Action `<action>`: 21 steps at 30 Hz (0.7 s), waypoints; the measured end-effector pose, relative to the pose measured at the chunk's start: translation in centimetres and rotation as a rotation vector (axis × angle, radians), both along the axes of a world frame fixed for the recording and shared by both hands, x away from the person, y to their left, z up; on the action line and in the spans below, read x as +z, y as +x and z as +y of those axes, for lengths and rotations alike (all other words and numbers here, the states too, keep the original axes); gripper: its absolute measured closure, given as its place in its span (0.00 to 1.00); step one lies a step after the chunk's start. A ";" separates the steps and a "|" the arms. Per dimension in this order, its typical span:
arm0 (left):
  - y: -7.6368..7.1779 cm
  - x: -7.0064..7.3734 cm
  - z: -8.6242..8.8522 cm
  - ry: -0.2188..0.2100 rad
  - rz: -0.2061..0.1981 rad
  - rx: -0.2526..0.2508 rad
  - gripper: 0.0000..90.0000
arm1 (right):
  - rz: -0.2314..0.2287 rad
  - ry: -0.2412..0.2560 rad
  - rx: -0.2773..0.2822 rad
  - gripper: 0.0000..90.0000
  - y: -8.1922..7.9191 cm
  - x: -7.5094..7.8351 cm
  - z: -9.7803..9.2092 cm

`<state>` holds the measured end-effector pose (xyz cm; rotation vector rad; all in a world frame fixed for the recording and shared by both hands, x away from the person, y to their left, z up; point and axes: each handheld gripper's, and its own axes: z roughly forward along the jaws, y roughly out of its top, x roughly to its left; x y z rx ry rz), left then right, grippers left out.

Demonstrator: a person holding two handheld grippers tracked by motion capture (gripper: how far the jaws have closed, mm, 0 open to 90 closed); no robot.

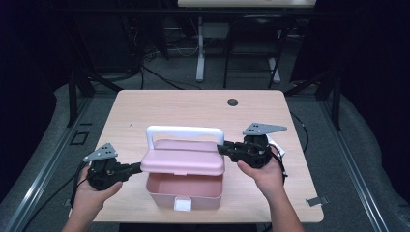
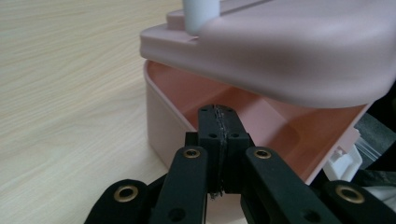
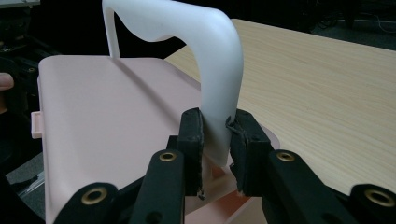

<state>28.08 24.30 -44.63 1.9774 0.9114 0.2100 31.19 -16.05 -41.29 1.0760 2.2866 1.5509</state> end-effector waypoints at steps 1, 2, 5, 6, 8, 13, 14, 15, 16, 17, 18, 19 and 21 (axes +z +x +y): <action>-0.1 0.0 -0.2 -0.002 0.004 -0.007 0.99 | -0.001 -0.005 0.001 0.83 0.1 0.0 0.1; -0.2 0.1 -0.4 0.000 0.004 -0.017 0.99 | -0.001 -0.005 0.001 0.83 0.1 0.0 0.1; -0.6 0.3 -0.9 -0.001 -0.001 -0.038 0.99 | -0.002 -0.008 0.000 0.83 0.2 0.0 0.1; -0.7 0.3 -1.0 -0.007 -0.001 -0.046 0.99 | -0.002 -0.009 -0.001 0.83 0.2 -0.1 0.2; -0.8 0.4 -1.3 -0.012 -0.002 -0.058 0.99 | -0.005 -0.009 -0.003 0.83 0.3 -0.1 0.2; -0.9 0.3 -2.0 -0.012 0.001 -0.090 0.99 | -0.001 -0.010 -0.007 0.83 0.4 -0.2 0.2; -0.9 0.3 -2.1 -0.008 0.002 -0.089 0.99 | 0.001 -0.008 -0.007 0.83 0.4 -0.2 0.2; -0.9 0.2 -2.2 -0.010 0.003 -0.094 0.99 | 0.004 -0.006 -0.007 0.83 0.4 -0.3 0.2; -0.9 0.2 -2.3 -0.008 0.002 -0.099 0.99 | 0.004 -0.007 -0.007 0.83 0.4 -0.3 0.2; -0.9 0.2 -2.5 -0.009 0.002 -0.103 0.99 | 0.004 -0.006 -0.009 0.83 0.4 -0.3 0.2; -1.0 0.2 -2.6 -0.006 0.004 -0.104 0.99 | 0.004 -0.004 -0.007 0.83 0.4 -0.3 0.2; -1.0 0.2 -2.7 -0.003 0.001 -0.110 0.99 | 0.003 -0.006 -0.007 0.83 0.4 -0.3 0.2; -1.1 0.2 -2.8 0.002 -0.001 -0.113 0.99 | 0.003 -0.007 -0.007 0.82 0.5 -0.4 0.2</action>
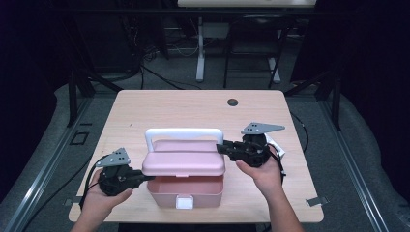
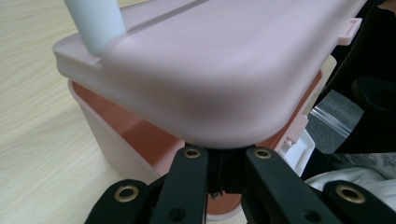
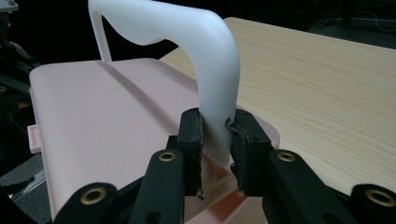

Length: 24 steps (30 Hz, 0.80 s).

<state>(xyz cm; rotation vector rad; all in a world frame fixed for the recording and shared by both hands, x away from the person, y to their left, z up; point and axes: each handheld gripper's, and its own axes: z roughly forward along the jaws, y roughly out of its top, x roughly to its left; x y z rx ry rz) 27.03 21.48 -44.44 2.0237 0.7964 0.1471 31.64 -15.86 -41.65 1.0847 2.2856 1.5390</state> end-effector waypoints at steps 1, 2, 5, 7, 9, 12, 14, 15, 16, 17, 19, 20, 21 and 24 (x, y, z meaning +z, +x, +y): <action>0.0 0.0 0.0 0.006 -0.005 0.003 0.99 | -0.001 -0.003 -0.003 0.82 0.0 0.0 0.0; -0.1 0.0 0.0 0.002 -0.003 0.006 0.99 | -0.001 -0.003 -0.003 0.82 0.0 0.0 0.0; -0.1 0.1 0.1 0.004 -0.006 0.003 0.99 | -0.011 -0.007 -0.006 0.81 -0.1 0.0 0.0; -0.1 0.1 0.0 0.004 -0.004 0.004 0.99 | -0.023 -0.004 -0.018 0.80 -0.3 0.2 -0.1; -0.1 0.1 0.0 0.002 -0.004 0.007 0.99 | -0.036 -0.006 -0.027 0.79 -0.4 0.4 -0.3; -0.1 0.2 0.0 0.004 -0.010 0.010 0.99 | -0.054 -0.014 -0.050 0.78 -0.7 0.7 -0.8; -0.1 0.2 0.0 -0.004 -0.012 0.015 0.99 | -0.060 -0.016 -0.067 0.76 -0.8 0.9 -1.1; -0.1 0.3 0.0 -0.004 -0.014 0.012 0.98 | -0.059 -0.018 -0.073 0.75 -0.9 0.9 -1.2; 0.0 0.4 0.0 -0.008 -0.014 0.012 0.98 | -0.061 -0.023 -0.084 0.75 -1.0 1.0 -1.4; 0.0 0.4 0.0 -0.006 -0.018 0.009 0.98 | -0.066 -0.029 -0.095 0.75 -1.1 0.9 -1.5; 0.1 0.7 0.1 -0.010 -0.020 0.011 0.97 | -0.067 -0.032 -0.109 0.77 -1.2 0.9 -1.7; 0.2 0.7 0.1 -0.013 -0.022 0.011 0.97 | -0.065 -0.030 -0.111 0.79 -1.3 0.8 -1.8; 0.2 0.8 0.1 -0.013 -0.024 0.012 0.97 | -0.065 -0.030 -0.110 0.80 -1.4 0.8 -1.8; 0.4 1.2 0.1 -0.010 -0.035 0.012 0.97 | -0.071 -0.035 -0.120 0.81 -1.8 0.6 -2.0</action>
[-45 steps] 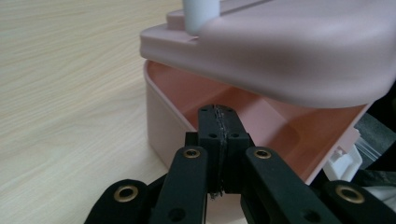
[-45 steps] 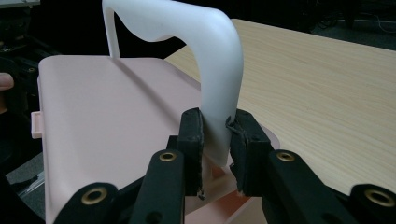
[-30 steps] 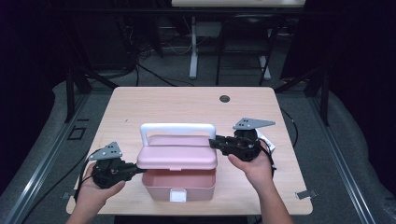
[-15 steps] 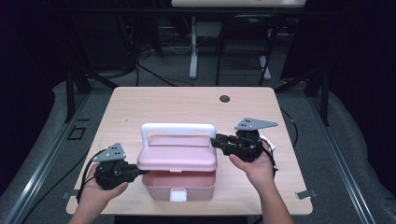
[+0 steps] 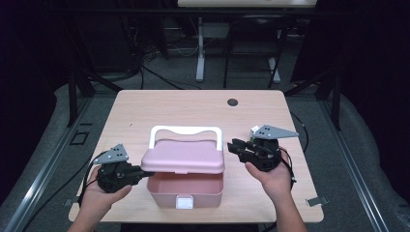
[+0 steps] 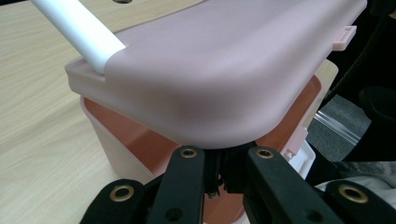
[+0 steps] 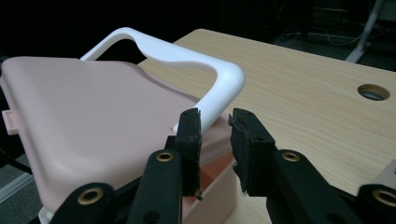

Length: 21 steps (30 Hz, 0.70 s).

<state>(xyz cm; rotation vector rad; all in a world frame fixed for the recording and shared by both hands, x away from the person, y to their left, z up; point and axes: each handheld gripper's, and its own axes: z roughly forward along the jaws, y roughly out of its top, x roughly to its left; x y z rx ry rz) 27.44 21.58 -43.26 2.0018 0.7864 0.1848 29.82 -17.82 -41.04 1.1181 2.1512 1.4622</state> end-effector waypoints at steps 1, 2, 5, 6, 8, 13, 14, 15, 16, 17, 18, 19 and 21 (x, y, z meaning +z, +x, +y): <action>0.1 0.1 0.0 0.002 -0.001 -0.002 0.97 | -0.005 -0.010 -0.011 0.81 -0.2 0.0 0.0; 0.1 0.2 -0.1 -0.001 -0.006 0.001 0.97 | -0.013 -0.024 -0.021 0.82 -0.3 0.1 -0.1; 0.3 0.6 -0.1 -0.006 -0.011 0.002 0.97 | -0.001 -0.034 -0.014 0.83 -0.9 0.5 -0.3; 0.4 0.7 -0.1 -0.005 -0.015 0.004 0.97 | -0.003 -0.035 -0.015 0.82 -1.1 0.6 -0.3; 0.5 0.9 -0.1 -0.014 -0.014 0.008 0.97 | -0.006 -0.062 -0.035 0.80 -1.5 0.6 -0.3; 0.9 1.1 -0.1 -0.028 -0.006 0.003 0.97 | 0.021 -0.070 -0.044 0.87 -2.1 -0.5 -0.5; 0.9 1.2 0.0 -0.029 -0.006 0.001 0.98 | 0.031 -0.065 -0.033 0.89 -2.2 -0.8 -0.5; 1.0 1.2 0.0 -0.032 -0.009 0.003 0.98 | 0.038 -0.062 -0.027 0.90 -2.3 -1.2 -0.4; 1.1 1.3 0.0 -0.033 -0.013 0.002 0.98 | 0.036 -0.064 -0.023 0.90 -2.4 -1.4 -0.3; 1.2 1.3 0.1 -0.034 -0.015 0.002 0.98 | 0.038 -0.073 -0.018 0.91 -2.5 -1.9 -0.1; 1.2 1.4 0.1 -0.030 -0.013 0.002 0.99 | 0.035 -0.078 -0.010 0.92 -2.6 -2.2 0.0; 1.3 1.4 0.1 -0.036 -0.012 0.003 0.99 | 0.037 -0.072 0.002 0.93 -2.7 -2.6 0.2; 1.4 1.5 0.1 -0.038 -0.007 0.002 0.99 | 0.036 -0.066 0.031 0.94 -2.8 -3.1 0.7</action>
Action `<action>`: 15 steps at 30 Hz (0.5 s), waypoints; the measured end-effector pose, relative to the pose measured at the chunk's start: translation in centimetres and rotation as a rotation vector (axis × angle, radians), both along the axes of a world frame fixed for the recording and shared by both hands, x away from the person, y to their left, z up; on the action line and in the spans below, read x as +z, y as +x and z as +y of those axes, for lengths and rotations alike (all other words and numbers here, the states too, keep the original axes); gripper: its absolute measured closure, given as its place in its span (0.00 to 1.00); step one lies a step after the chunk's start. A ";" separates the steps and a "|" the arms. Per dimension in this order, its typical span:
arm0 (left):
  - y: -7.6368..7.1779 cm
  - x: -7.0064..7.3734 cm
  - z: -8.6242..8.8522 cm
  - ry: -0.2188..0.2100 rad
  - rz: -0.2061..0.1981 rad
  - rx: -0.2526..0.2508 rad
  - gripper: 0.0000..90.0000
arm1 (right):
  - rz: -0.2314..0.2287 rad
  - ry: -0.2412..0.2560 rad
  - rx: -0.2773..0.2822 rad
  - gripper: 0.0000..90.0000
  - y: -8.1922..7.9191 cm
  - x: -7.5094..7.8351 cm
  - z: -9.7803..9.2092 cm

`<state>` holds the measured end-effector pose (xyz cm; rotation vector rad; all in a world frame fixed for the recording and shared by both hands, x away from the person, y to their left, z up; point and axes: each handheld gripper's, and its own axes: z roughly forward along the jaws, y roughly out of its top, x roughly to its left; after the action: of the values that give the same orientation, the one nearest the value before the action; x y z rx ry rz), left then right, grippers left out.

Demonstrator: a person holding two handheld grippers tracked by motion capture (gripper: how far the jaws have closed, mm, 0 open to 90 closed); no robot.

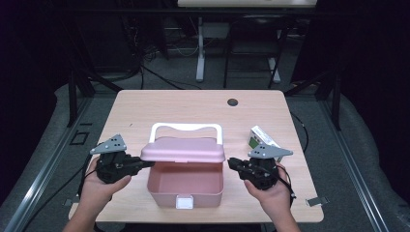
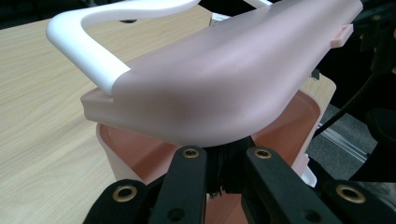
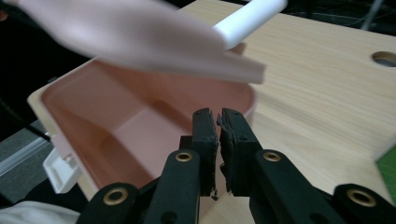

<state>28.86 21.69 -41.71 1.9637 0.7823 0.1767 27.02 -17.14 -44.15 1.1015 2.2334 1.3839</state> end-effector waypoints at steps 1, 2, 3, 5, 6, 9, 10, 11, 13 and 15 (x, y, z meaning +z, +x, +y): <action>0.1 0.0 0.0 -0.001 -0.006 0.001 0.99 | 0.002 -0.005 0.008 0.94 -0.1 -0.3 0.3; 0.1 0.1 0.0 0.004 -0.008 0.003 0.99 | 0.009 -0.015 0.019 0.94 -0.1 -0.4 0.6; 0.1 0.2 -0.1 0.002 -0.009 0.005 0.99 | 0.022 -0.024 0.036 0.94 -0.1 -0.8 1.1; 0.2 0.4 -0.2 0.006 -0.018 0.014 0.99 | 0.022 -0.036 0.055 0.95 -0.2 -1.3 1.8; 0.3 0.5 -0.2 0.011 -0.023 0.015 0.99 | 0.026 -0.042 0.063 0.96 -0.2 -1.6 2.1; 0.5 0.7 -0.3 0.008 -0.031 0.024 0.99 | 0.026 -0.061 0.078 0.99 -0.3 -2.3 2.9; 0.5 0.8 -0.4 0.007 -0.033 0.029 0.99 | 0.031 -0.068 0.086 0.99 -0.3 -2.5 3.1; 0.6 0.9 -0.3 0.008 -0.033 0.028 0.99 | 0.037 -0.072 0.092 0.99 -0.3 -2.6 3.2; 0.7 0.9 -0.3 0.000 -0.036 0.033 0.99 | 0.044 -0.068 0.098 0.99 -0.3 -2.9 3.4; 0.9 1.1 -0.3 0.000 -0.037 0.031 0.99 | 0.048 -0.062 0.104 0.99 -0.3 -3.1 3.4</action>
<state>29.77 21.40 -40.62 1.9438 0.7894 0.2308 26.75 -13.75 -47.22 1.0212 2.3820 1.3307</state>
